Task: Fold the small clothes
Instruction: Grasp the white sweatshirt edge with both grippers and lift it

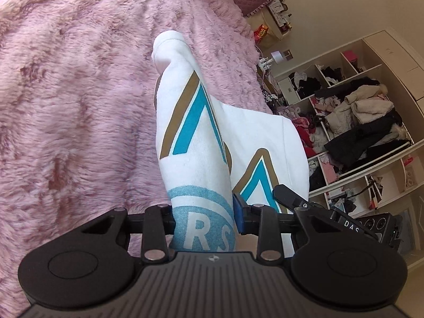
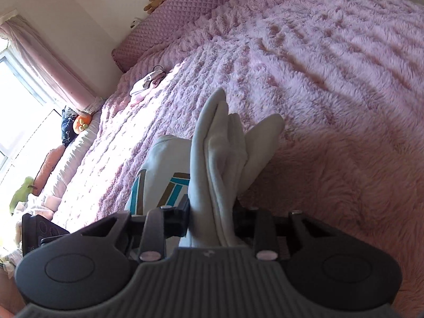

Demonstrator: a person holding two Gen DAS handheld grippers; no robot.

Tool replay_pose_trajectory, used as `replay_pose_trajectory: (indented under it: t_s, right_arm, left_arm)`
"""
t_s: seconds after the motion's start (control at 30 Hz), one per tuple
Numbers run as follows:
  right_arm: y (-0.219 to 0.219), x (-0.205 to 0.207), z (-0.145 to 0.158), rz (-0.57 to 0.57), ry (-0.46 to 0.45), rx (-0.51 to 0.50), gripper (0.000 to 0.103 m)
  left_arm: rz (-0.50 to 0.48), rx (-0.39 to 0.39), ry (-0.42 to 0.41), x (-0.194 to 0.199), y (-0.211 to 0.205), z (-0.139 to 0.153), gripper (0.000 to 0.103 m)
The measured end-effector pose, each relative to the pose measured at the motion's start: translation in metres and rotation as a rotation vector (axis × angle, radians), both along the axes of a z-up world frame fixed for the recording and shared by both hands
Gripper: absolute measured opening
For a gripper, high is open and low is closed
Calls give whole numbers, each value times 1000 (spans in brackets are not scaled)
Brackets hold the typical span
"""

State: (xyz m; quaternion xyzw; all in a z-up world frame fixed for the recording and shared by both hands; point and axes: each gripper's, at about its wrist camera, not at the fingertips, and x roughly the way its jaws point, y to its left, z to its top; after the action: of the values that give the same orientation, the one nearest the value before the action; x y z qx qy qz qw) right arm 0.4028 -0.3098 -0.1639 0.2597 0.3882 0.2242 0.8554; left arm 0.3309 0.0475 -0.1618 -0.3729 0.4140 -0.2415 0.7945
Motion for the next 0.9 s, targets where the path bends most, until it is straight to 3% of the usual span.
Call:
replay_pose_trajectory:
  t_s: [0.3,0.5,0.6,0.8,0.9]
  right_arm:
    - [51,-52,72,93,-74,76,25]
    - [87,-92,89,166,-87,129,24]
    - [106,-99,77,192,-58,119,24]
    - [146,-86,3,190,55,-16,24]
    - [155,-74,-31,171,65,-101,29]
  left_arm:
    - [57,61,-71,-58,60,93,38]
    - [76,113,-98,-108,95,118,38]
    - [93,113,-79,-115,110,102,38]
    - [185,57,69,-102,145,1,38]
    - [233,33,113,-99,168,-41,40]
